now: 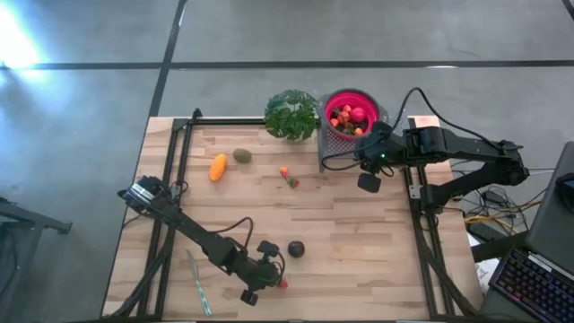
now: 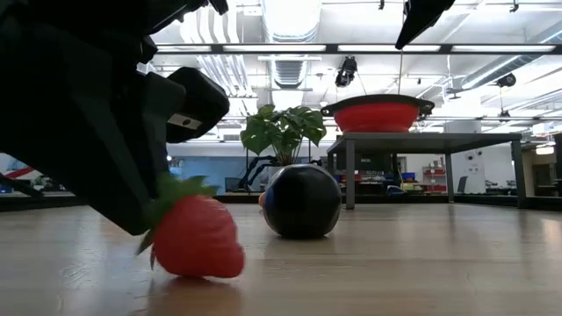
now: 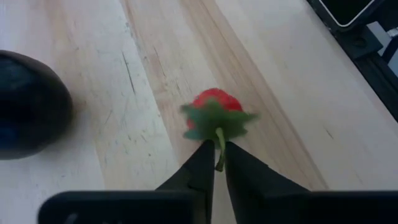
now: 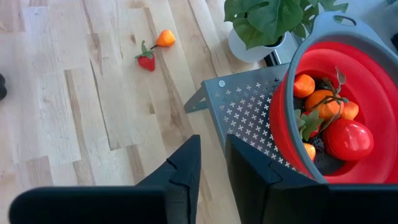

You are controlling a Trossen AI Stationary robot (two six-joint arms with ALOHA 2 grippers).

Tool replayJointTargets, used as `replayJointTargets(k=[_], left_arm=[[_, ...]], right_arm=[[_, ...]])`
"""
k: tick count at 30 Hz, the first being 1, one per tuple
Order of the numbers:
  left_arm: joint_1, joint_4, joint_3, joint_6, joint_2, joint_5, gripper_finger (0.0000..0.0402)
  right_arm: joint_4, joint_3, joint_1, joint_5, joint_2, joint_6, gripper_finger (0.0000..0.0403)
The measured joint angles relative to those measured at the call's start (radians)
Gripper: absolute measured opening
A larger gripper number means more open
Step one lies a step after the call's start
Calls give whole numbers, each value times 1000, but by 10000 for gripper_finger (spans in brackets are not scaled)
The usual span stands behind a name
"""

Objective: Pick & Place Fruit
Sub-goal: Put the strawberry into the red strainer bowl on the shelf

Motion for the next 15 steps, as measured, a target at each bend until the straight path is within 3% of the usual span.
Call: replayJointTargets(k=[5, 15], left_arm=[[2, 1, 0, 4, 0, 0, 10], [5, -2, 0, -14, -29, -86, 7]], right_arm=[[0, 0, 0, 0, 0, 0, 92], [0, 0, 0, -1, 0, 4, 115]])
